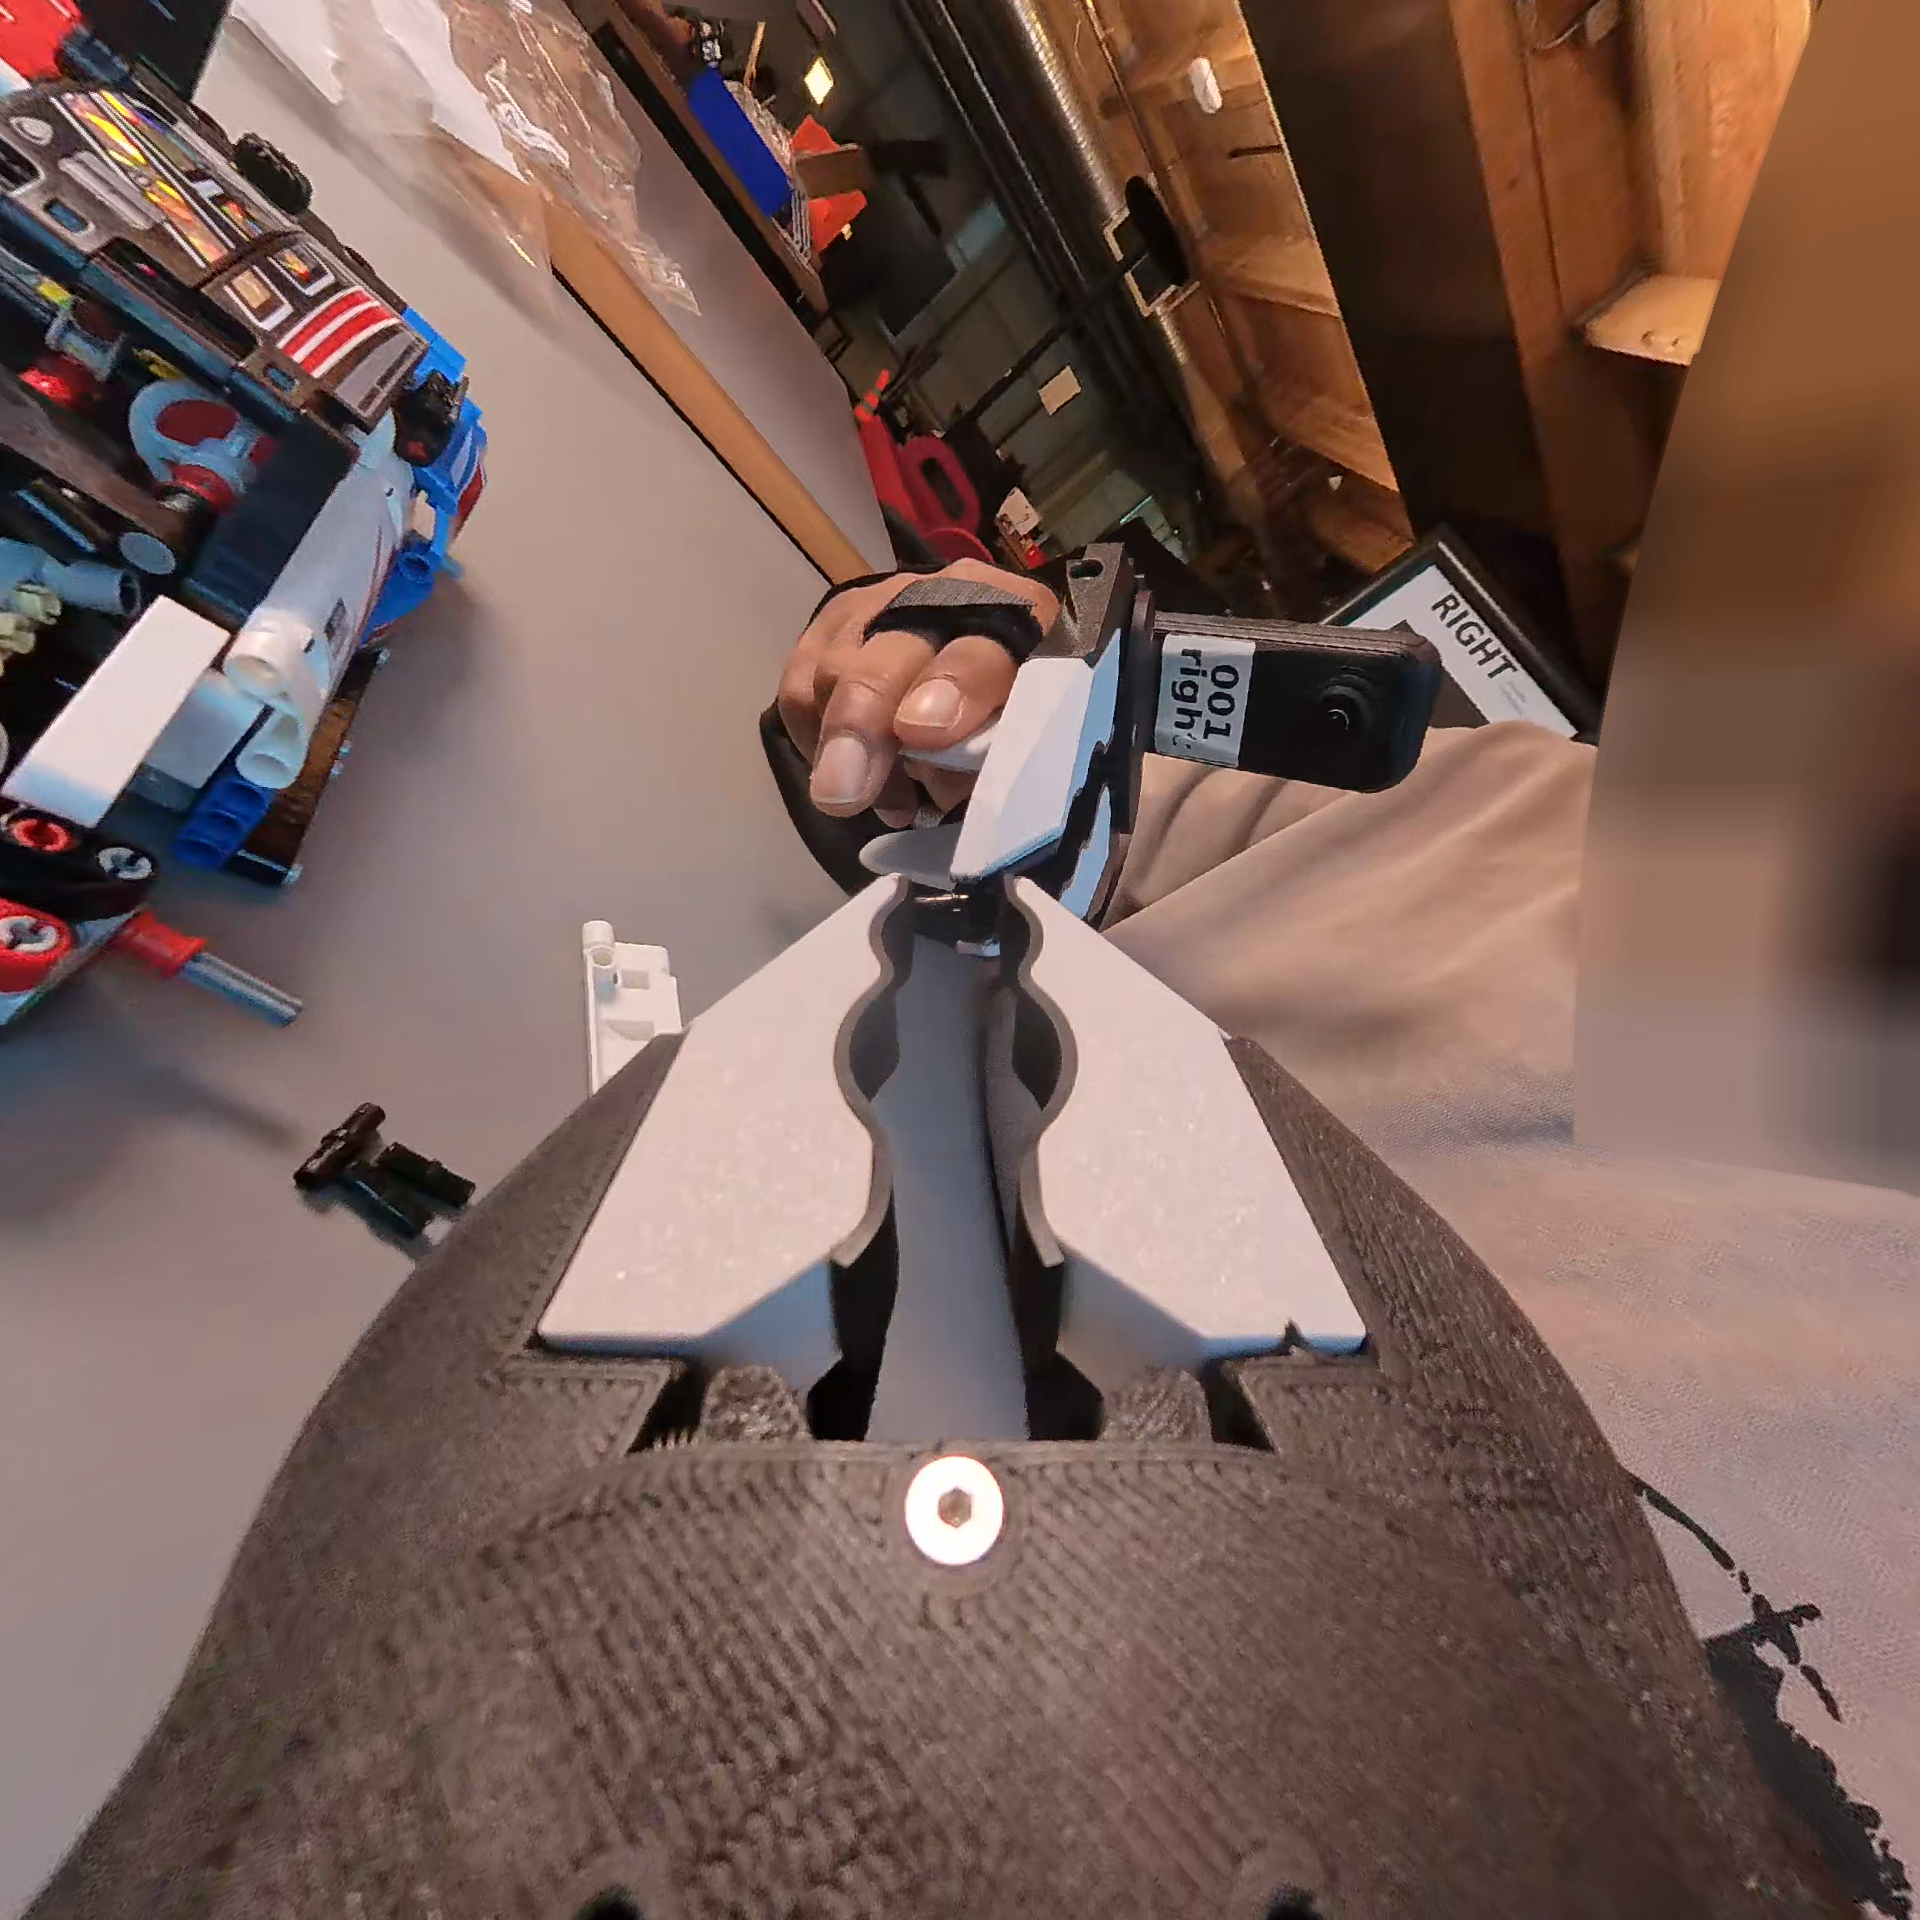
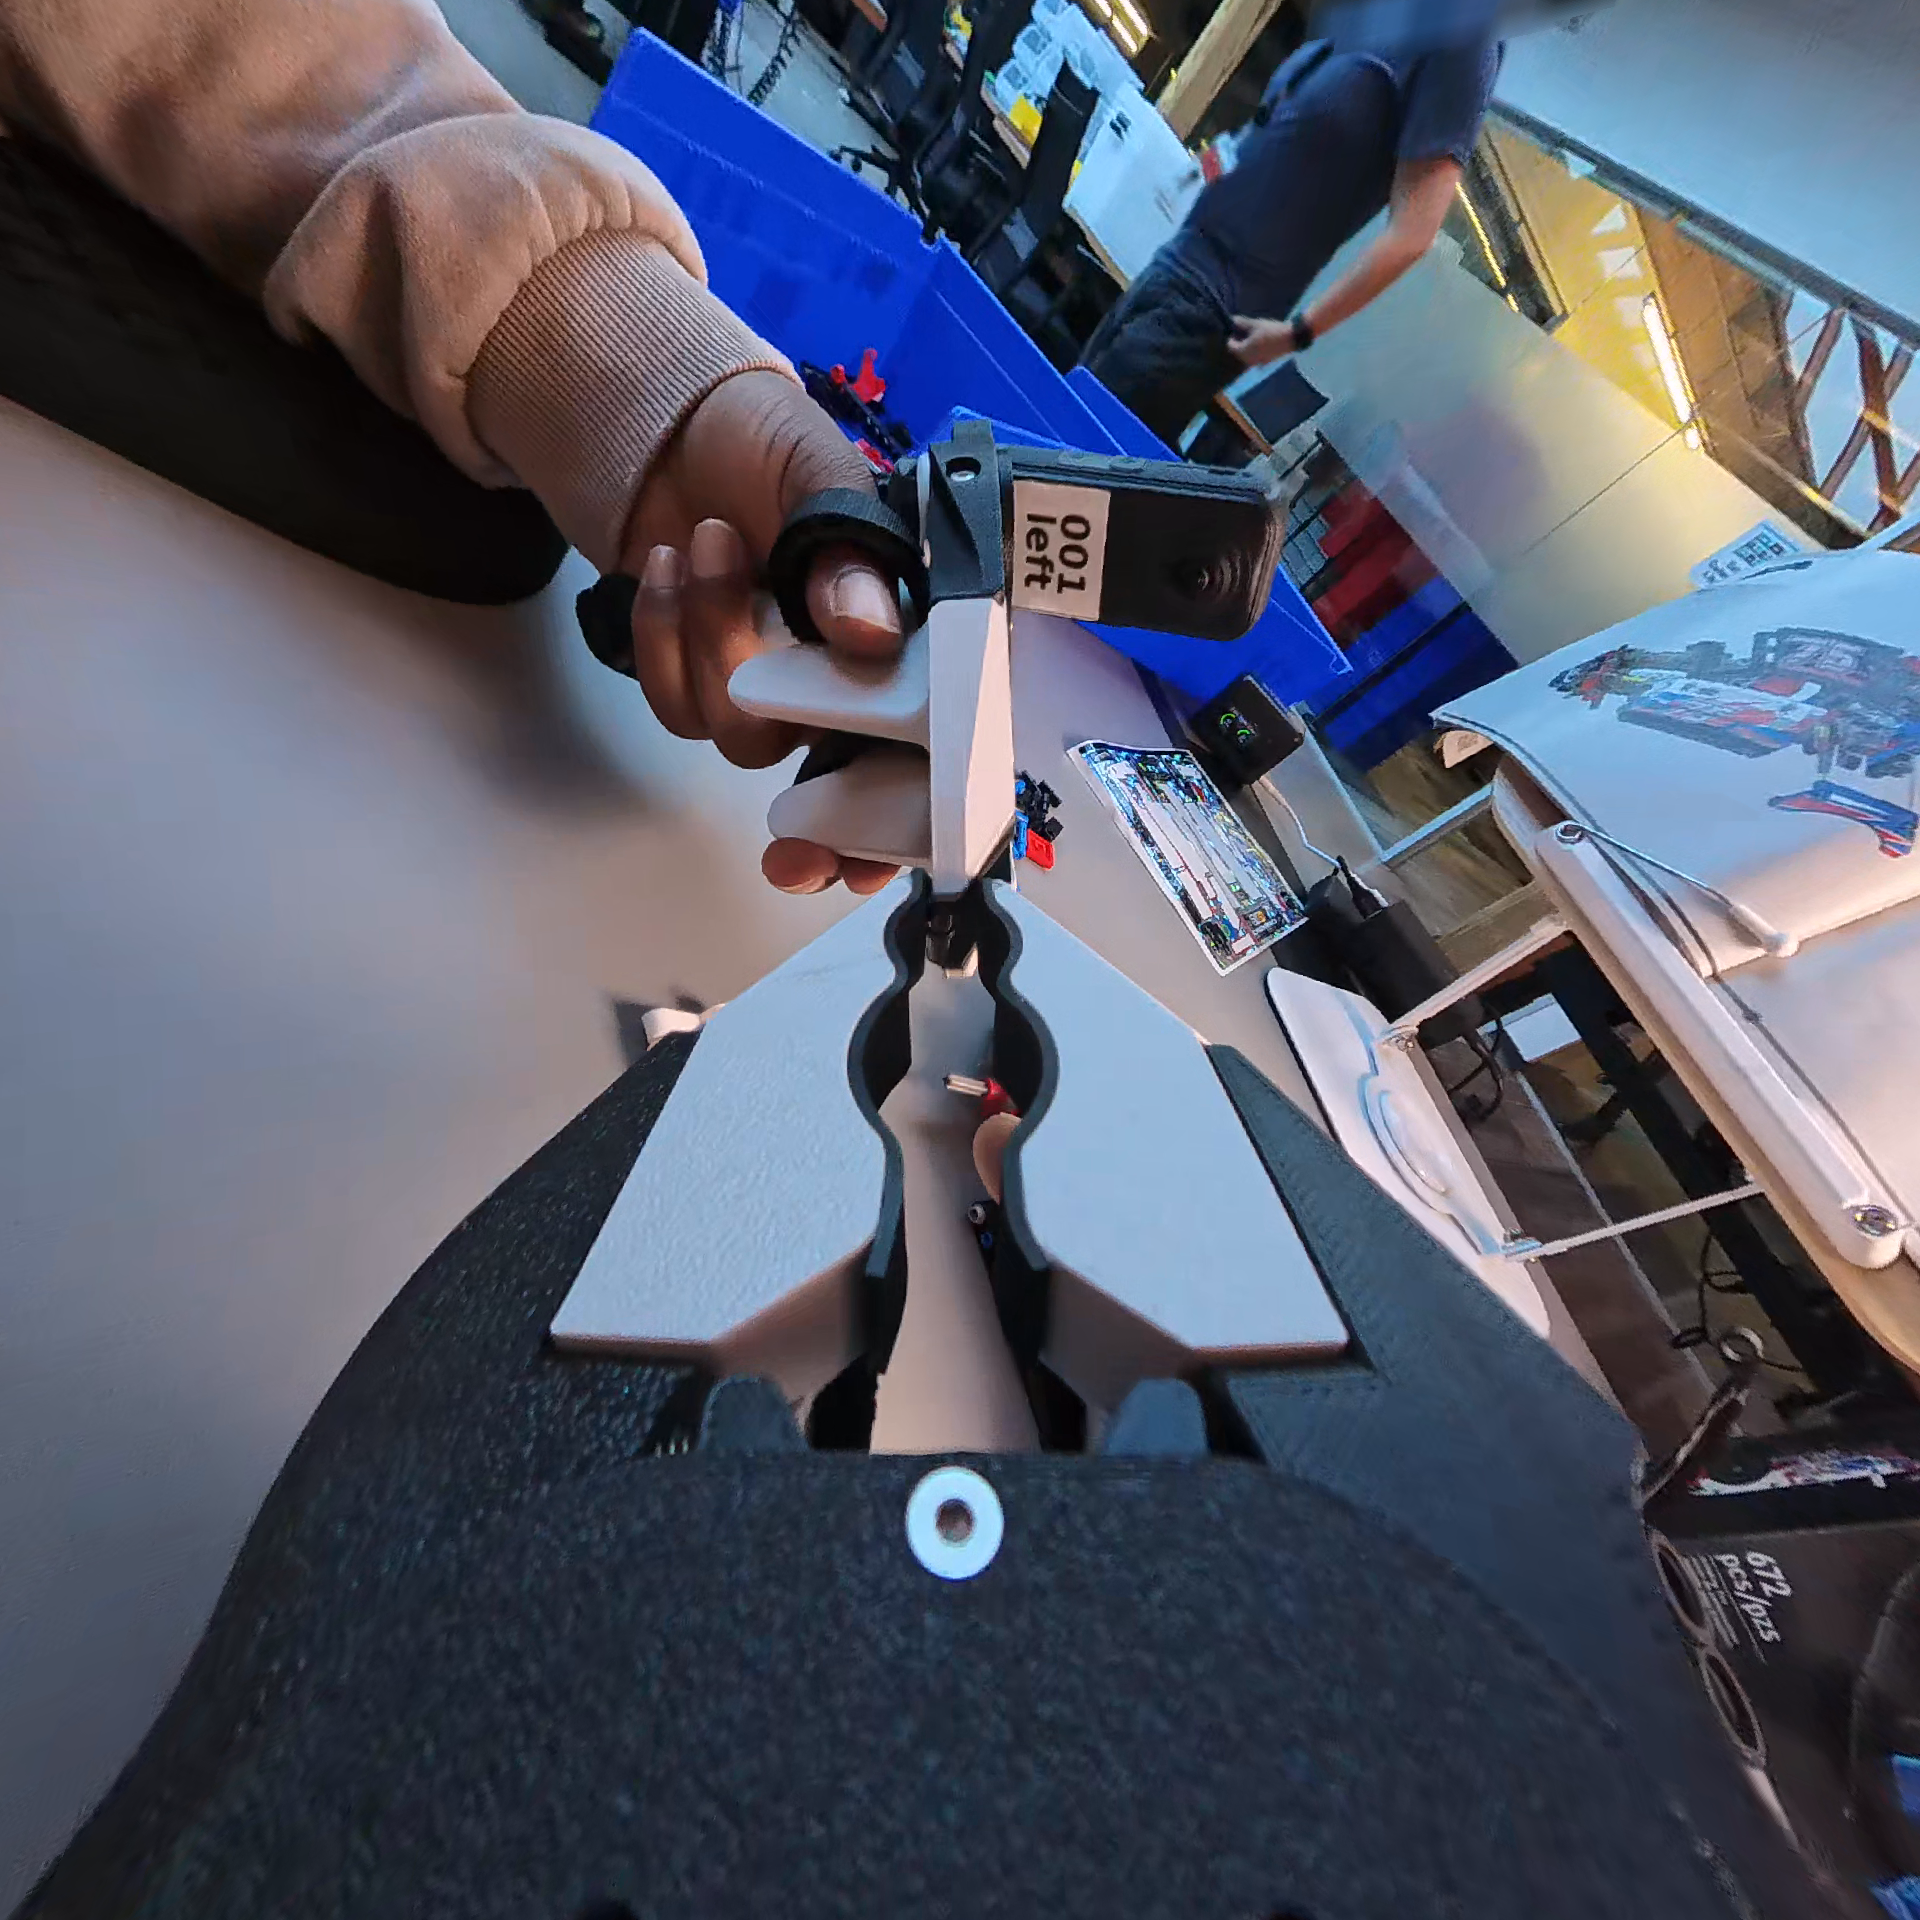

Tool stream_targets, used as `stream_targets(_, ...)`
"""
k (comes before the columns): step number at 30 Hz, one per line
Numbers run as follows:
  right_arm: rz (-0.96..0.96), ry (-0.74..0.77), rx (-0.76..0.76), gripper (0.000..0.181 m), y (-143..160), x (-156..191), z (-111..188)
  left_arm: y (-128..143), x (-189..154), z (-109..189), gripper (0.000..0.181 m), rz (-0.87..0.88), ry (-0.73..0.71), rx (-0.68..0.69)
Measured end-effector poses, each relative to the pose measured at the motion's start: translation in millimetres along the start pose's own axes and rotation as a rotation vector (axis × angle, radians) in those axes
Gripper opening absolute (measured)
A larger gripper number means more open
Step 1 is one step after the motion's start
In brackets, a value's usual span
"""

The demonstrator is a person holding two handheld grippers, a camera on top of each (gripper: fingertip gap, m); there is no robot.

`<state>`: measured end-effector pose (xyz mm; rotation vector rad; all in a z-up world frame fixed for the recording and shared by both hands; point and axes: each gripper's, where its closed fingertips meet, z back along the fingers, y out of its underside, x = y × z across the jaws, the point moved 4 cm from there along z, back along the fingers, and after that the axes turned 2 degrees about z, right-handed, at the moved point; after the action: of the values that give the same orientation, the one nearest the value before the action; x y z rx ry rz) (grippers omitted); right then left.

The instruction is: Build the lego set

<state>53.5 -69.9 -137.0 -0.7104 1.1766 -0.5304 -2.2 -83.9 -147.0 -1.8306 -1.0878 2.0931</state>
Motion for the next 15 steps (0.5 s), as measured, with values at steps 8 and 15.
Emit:
stream_targets(8,-0.397,-0.058,-0.193,0.001,-5,-18,11,-12,-15,7,0.018,0.047,0.179,-0.123)
stream_targets(15,-0.733,-0.115,-0.399,0.001,-16,-30,18,-13,-19,0,0.018,0.018,0.207,-0.159)
